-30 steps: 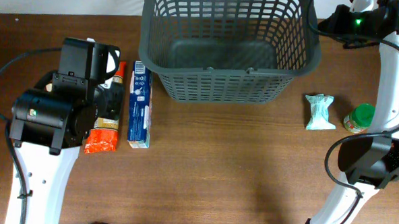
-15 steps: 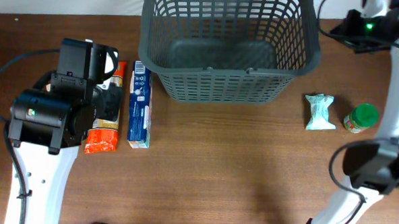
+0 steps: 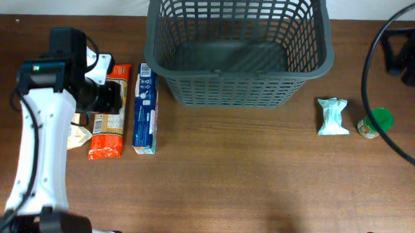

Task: Pack container
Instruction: 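Grasp the blue box with the left gripper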

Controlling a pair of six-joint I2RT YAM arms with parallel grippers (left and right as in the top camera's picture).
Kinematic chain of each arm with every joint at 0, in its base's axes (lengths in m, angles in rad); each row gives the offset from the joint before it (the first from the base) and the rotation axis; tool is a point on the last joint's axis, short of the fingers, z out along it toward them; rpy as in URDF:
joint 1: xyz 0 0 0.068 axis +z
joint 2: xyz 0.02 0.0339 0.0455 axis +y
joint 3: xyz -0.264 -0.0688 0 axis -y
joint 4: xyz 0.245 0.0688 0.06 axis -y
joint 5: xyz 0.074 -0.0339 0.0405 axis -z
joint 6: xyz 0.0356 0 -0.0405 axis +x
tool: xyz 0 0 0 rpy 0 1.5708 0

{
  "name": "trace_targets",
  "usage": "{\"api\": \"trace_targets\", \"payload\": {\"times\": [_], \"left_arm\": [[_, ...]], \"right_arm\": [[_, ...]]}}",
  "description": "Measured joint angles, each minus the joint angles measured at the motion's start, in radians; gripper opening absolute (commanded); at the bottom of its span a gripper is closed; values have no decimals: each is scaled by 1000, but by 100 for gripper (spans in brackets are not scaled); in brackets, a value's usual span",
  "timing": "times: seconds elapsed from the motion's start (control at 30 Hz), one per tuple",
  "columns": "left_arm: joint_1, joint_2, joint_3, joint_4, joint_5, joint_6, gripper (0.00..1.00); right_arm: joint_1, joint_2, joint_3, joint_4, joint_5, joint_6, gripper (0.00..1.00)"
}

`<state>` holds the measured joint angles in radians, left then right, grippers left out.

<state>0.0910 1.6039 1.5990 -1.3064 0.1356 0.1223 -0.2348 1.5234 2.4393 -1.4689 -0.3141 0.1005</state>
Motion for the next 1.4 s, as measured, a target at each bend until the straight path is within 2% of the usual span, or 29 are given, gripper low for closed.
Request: {"api": "trace_targets", "payload": {"times": [0.27,0.33,0.47,0.7,0.73,0.8,0.97,1.07,1.13,1.27,1.4], "left_arm": [[-23,143,-132,131,150,65,71],[-38,184,-167,167,164,70,77],[-56,231,-213,246,175,82,87],[-109,248,-252,353,108,95,87],[-123,254,-257,366,88,95,84],[-151,275,-269,388,49,90,73],[-176,335,-277,410,-6,45,26],[-176,335,-277,410,-25,7,6],[-176,335,-273,406,-30,-14,2],[-169,335,-262,377,-36,-45,2],[-133,310,-201,274,-69,-64,2]], "right_arm": [[0,-19,-5,-52,3,4,99],[0,-40,-6,-71,4,3,99],[0,-90,-6,-100,-3,4,99],[0,-132,-6,-157,-68,5,99],[0,-131,-6,-166,-72,5,99],[0,-129,-6,-180,-77,5,99],[0,-130,-6,-209,-81,5,99],[0,-130,-6,-212,-82,5,99],[0,-134,-6,-212,-84,4,99],[0,-146,-6,-213,-87,4,99],[0,-164,-6,-215,-114,5,99]]}}
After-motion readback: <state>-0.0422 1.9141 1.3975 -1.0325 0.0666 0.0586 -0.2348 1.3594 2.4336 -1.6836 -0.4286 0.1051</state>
